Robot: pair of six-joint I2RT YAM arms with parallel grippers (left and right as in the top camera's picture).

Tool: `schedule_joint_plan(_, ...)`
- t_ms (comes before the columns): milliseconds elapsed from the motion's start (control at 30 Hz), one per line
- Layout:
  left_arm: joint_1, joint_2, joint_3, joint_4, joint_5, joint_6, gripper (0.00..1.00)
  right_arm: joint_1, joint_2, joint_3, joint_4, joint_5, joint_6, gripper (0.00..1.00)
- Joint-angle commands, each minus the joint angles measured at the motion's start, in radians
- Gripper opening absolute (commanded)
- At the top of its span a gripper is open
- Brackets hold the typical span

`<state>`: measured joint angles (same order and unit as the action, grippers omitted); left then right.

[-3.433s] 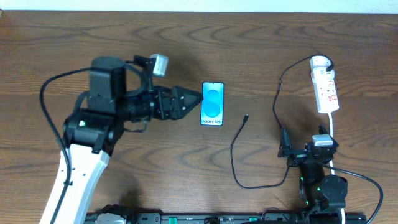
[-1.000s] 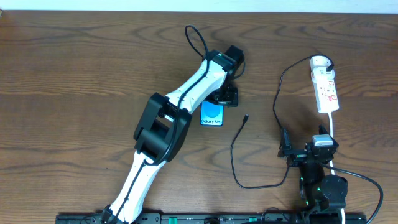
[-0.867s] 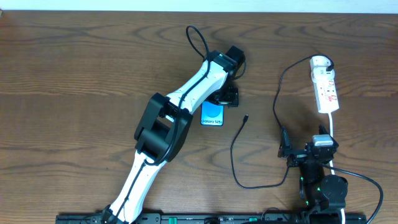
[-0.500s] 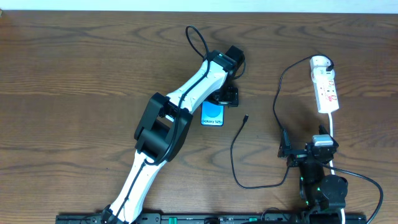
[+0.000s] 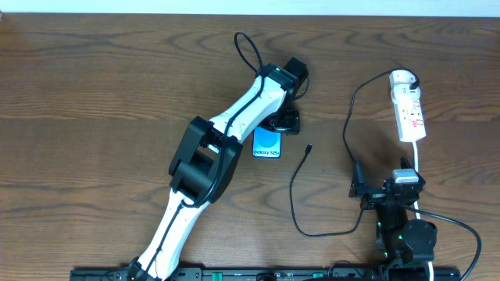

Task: Plug charger to phone and switch on socket
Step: 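Lower the left gripper and grasp the phone's top edge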

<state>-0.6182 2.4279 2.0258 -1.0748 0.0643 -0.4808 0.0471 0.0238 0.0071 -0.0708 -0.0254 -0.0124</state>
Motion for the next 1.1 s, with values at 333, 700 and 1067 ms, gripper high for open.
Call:
schedule_joint_plan(333,0.034,0.053,-0.007,-0.009,-0.047,0.012,0.91,-0.006,-0.006,-0.002,-0.005,0.008,-0.011,0.99)
schedule_joint_plan(700,0.034,0.053,-0.007,-0.017,-0.047,0.012,0.86,-0.006,-0.006,-0.002,-0.005,0.008,-0.011,0.99)
schedule_joint_plan(1067,0.034,0.053,-0.008,-0.022,-0.027,0.012,0.86,-0.006,-0.006,-0.002,-0.005,0.008,-0.011,0.99)
